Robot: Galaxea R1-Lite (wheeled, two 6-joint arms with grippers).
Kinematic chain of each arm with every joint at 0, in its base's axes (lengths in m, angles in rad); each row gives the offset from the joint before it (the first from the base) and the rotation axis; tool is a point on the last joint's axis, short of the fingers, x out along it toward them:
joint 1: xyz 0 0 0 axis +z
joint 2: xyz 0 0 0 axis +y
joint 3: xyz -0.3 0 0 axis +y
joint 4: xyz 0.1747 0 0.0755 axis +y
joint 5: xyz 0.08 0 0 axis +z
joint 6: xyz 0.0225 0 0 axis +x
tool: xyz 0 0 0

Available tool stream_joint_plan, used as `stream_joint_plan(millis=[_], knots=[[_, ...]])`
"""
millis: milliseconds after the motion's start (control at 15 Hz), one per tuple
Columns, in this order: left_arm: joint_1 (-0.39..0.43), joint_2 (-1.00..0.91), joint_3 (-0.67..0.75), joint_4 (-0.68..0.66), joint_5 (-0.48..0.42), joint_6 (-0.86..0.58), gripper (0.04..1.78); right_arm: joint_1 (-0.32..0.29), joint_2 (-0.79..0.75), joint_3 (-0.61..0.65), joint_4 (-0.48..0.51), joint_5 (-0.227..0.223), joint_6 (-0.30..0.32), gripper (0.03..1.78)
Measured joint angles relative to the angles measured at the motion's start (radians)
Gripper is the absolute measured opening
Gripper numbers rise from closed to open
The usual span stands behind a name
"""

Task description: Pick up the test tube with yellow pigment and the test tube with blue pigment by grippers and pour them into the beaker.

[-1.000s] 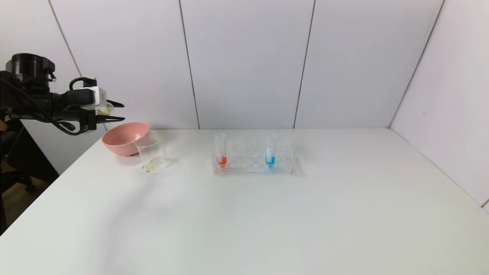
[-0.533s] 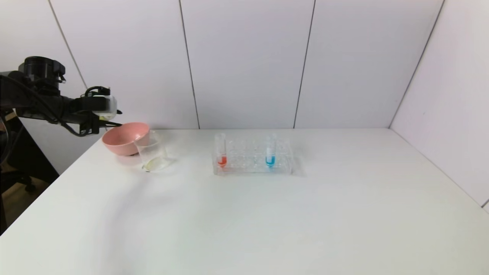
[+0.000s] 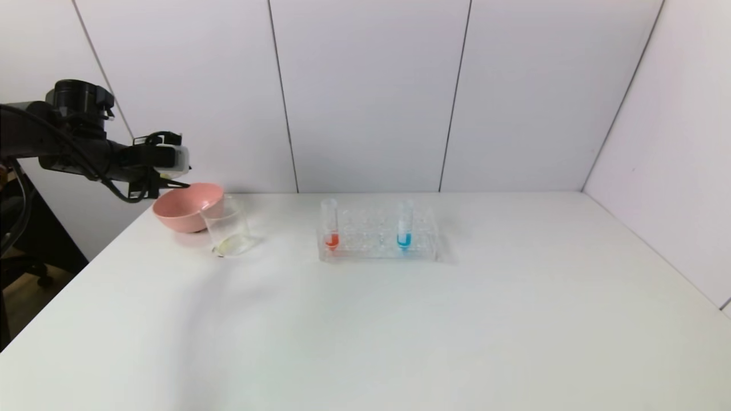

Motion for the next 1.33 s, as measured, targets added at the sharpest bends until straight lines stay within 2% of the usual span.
stream_joint_plan(millis=[533,733,1333], knots=[[-0.021,0.000,0.000,0.024,0.006,0.034,0.55,0.000,0.000,0.000,0.000,0.000,0.000,1.77],[-0.027,0.000,-0.013,0.060,0.052,0.040,0.55,0.000,0.000,0.000,0.000,0.000,0.000,1.77],[-0.032,0.018,-0.073,0.141,0.109,0.061,0.55,0.000,0.000,0.000,0.000,0.000,0.000,1.77]])
